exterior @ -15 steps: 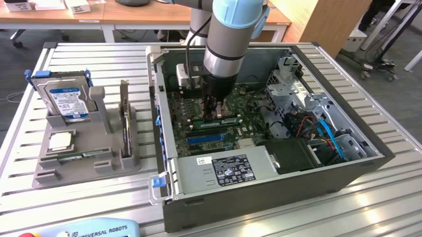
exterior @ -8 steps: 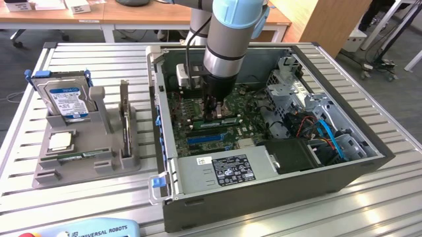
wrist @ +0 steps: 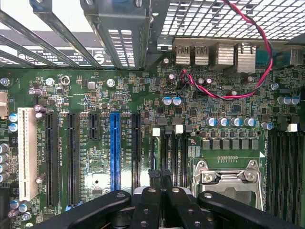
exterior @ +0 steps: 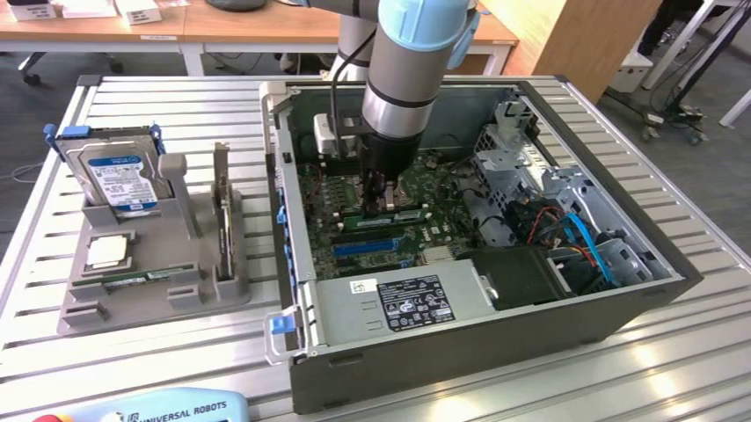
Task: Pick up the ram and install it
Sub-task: 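Press down the ram until it locks into place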
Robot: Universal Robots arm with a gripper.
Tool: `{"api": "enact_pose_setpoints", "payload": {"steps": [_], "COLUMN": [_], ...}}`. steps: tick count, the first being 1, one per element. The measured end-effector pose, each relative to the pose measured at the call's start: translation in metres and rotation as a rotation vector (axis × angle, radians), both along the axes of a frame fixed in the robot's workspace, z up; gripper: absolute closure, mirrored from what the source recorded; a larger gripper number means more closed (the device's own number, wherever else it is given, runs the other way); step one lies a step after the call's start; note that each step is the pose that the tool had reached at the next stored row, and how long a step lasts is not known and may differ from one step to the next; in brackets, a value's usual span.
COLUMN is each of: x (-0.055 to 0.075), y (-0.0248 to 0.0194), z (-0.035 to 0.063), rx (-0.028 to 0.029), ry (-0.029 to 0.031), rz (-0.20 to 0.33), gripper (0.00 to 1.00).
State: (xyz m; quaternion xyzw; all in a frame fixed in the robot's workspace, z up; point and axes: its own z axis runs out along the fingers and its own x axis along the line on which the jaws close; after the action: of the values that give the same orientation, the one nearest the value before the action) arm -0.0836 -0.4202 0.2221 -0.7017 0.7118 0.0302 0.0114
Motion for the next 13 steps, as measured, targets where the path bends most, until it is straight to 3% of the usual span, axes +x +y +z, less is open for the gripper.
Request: {"api": "enact_pose_setpoints", "payload": {"steps": [13], "x": [0.0], "y": [0.0], "z": [-0.0003], "rx": [0.0], "ry": [0.0], "rz": [0.0], "gripper": [0.9]}}
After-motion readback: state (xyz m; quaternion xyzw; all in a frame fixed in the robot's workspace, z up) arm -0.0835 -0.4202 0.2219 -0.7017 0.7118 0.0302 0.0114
